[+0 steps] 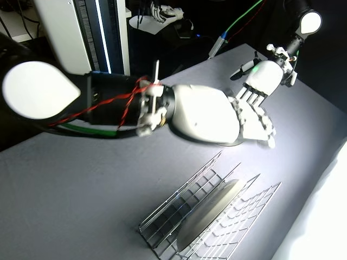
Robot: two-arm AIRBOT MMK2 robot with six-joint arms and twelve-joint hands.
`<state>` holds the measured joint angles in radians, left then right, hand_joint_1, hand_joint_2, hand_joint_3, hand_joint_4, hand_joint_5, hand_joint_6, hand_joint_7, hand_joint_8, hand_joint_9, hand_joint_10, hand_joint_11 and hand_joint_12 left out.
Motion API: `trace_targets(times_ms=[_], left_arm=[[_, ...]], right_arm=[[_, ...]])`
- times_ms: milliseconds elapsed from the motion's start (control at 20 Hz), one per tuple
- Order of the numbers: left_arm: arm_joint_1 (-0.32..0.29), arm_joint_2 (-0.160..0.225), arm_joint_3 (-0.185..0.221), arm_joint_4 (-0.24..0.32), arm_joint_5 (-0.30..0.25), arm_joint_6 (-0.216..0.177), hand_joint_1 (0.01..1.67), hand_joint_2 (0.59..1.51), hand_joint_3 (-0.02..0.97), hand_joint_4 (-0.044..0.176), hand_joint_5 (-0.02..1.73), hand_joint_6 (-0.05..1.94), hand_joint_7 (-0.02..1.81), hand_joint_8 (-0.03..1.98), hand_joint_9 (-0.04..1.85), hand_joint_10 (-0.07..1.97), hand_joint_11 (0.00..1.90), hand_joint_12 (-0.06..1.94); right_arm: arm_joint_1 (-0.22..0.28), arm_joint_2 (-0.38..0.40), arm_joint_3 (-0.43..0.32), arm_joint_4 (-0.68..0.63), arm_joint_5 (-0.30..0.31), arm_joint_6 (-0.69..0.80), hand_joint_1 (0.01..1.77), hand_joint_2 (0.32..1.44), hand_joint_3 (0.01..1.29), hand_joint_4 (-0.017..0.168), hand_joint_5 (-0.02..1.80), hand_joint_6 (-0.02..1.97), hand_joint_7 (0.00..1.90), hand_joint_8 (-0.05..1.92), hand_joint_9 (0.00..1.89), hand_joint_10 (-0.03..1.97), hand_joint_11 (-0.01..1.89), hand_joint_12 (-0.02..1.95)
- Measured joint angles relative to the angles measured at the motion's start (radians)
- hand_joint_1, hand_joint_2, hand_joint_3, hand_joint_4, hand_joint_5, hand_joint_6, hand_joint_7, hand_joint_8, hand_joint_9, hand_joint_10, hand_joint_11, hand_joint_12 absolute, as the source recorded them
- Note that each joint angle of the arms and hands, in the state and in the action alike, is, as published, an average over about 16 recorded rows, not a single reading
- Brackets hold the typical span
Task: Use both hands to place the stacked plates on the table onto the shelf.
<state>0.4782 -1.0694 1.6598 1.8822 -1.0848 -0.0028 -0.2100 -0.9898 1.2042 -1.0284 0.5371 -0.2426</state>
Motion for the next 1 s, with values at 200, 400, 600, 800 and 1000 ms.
trace_targets(times_ms=[200, 400, 600, 800, 1000], left_arm=[[0.031, 0.001, -0.004, -0.020, 0.010, 0.008, 0.01, 1.024, 0.011, -0.007, -0.01, -0.03, 0.01, 0.00, 0.01, 0.01, 0.01, 0.01], [0.066, 0.002, -0.008, -0.048, 0.022, 0.016, 0.01, 1.023, 0.011, -0.008, -0.01, -0.03, 0.00, 0.00, 0.01, 0.01, 0.01, 0.01], [0.095, 0.004, -0.014, -0.075, 0.033, 0.023, 0.01, 1.022, 0.011, -0.010, -0.01, -0.03, 0.00, -0.01, 0.01, 0.01, 0.01, 0.00], [0.116, 0.006, -0.018, -0.098, 0.041, 0.030, 0.01, 1.021, 0.011, -0.010, -0.01, -0.03, 0.00, -0.01, 0.00, 0.00, 0.01, 0.00], [0.126, 0.007, -0.020, -0.111, 0.044, 0.033, 0.01, 1.019, 0.010, -0.011, -0.01, -0.03, 0.00, -0.01, 0.00, 0.00, 0.01, 0.00]], right_arm=[[-0.023, -0.021, -0.002, -0.139, 0.062, -0.046, 0.90, 0.87, 0.02, 0.005, 0.03, 0.02, 0.02, 0.00, 0.02, 0.02, 0.02, 0.30], [-0.047, -0.052, 0.007, -0.215, 0.093, -0.080, 0.90, 0.86, 0.01, 0.005, 0.02, 0.02, 0.02, 0.00, 0.02, 0.02, 0.02, 0.26], [-0.070, -0.103, 0.037, -0.248, 0.098, -0.111, 0.92, 0.85, 0.01, 0.005, 0.02, 0.02, 0.02, 0.00, 0.02, 0.02, 0.02, 0.25], [-0.091, -0.171, 0.077, -0.249, 0.089, -0.140, 0.94, 0.85, 0.01, 0.005, 0.02, 0.02, 0.02, 0.00, 0.02, 0.02, 0.02, 0.26], [-0.105, -0.251, 0.128, -0.238, 0.074, -0.168, 0.97, 0.85, 0.01, 0.005, 0.02, 0.02, 0.02, 0.00, 0.02, 0.02, 0.02, 0.29]])
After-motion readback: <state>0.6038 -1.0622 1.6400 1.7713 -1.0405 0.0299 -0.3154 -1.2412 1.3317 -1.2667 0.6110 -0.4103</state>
